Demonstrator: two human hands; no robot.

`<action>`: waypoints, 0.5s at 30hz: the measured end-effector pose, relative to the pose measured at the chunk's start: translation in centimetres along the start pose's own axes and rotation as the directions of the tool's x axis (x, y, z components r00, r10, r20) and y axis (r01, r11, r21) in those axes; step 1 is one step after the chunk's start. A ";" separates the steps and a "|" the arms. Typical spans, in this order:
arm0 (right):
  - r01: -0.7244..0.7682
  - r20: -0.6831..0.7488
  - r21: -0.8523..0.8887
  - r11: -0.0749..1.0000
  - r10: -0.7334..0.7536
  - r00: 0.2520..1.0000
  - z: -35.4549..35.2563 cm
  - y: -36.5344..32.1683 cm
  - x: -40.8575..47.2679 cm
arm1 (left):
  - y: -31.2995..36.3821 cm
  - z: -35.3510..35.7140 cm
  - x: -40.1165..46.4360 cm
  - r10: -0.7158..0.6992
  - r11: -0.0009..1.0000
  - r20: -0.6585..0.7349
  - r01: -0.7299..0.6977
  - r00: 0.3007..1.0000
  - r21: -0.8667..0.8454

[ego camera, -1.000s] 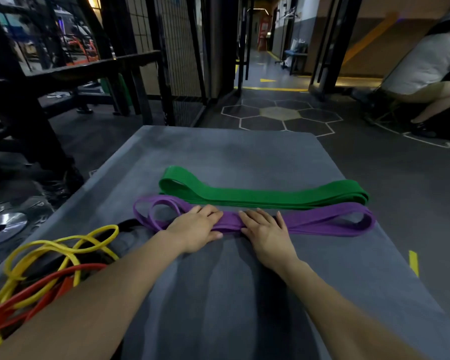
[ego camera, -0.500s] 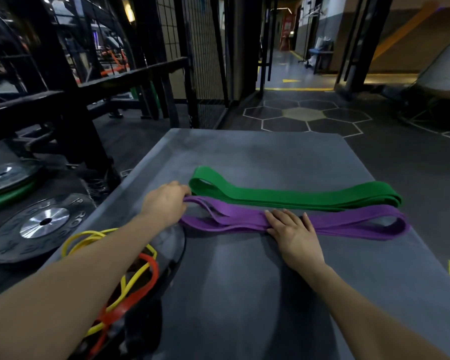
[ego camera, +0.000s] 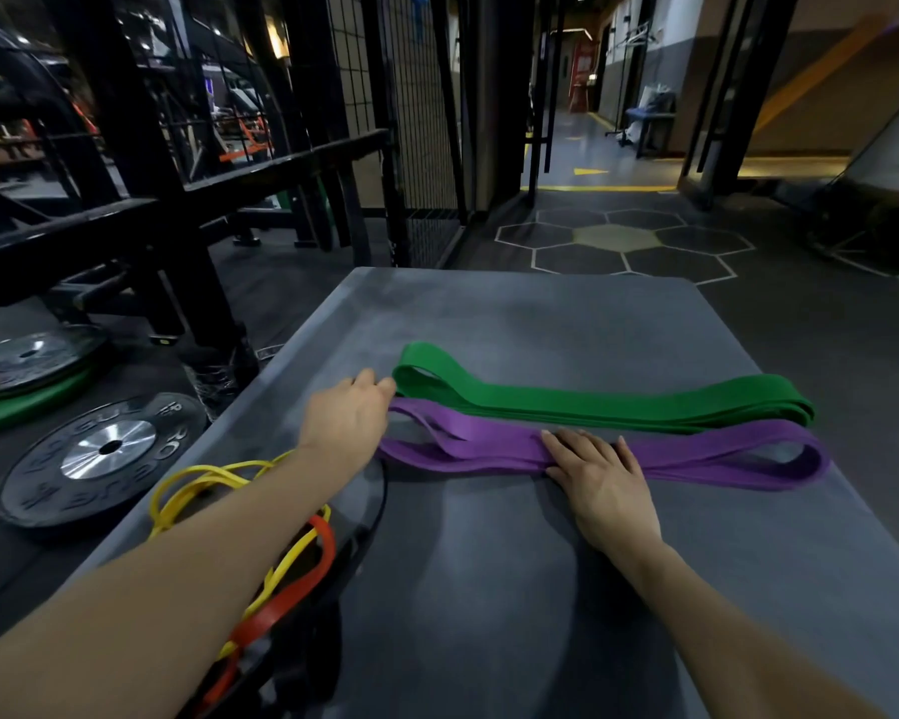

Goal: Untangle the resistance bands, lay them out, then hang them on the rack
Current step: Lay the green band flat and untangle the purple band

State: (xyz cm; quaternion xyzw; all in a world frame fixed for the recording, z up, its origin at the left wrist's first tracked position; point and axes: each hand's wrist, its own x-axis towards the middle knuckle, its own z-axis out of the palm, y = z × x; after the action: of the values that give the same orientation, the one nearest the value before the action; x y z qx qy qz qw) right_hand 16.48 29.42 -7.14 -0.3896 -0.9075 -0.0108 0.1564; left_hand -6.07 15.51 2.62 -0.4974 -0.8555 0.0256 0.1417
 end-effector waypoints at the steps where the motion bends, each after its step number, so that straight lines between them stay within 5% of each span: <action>1: 0.002 -0.005 0.005 1.000 -0.002 1.000 0.0 0.0 0.0 | 0.1 -0.1 -0.1 -0.003 0.998 -0.002 0.003 1.000 -0.055; 6: 0.022 0.015 0.043 0.999 -0.022 1.000 0.1 0.1 0.2 | -0.8 -1.0 -0.5 0.002 0.957 -0.006 -0.004 1.000 -0.292; 15: 0.021 0.051 0.092 0.995 -0.026 0.998 -0.6 0.1 -0.1 | -0.6 0.1 -0.6 -0.061 0.942 0.167 0.112 0.984 -0.316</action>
State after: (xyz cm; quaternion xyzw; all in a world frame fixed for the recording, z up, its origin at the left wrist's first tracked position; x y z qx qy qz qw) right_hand 16.77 29.37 -6.58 -0.3715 -0.9154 0.0393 0.1502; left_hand -6.32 14.72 2.48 -0.4720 -0.8776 -0.0830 -0.0079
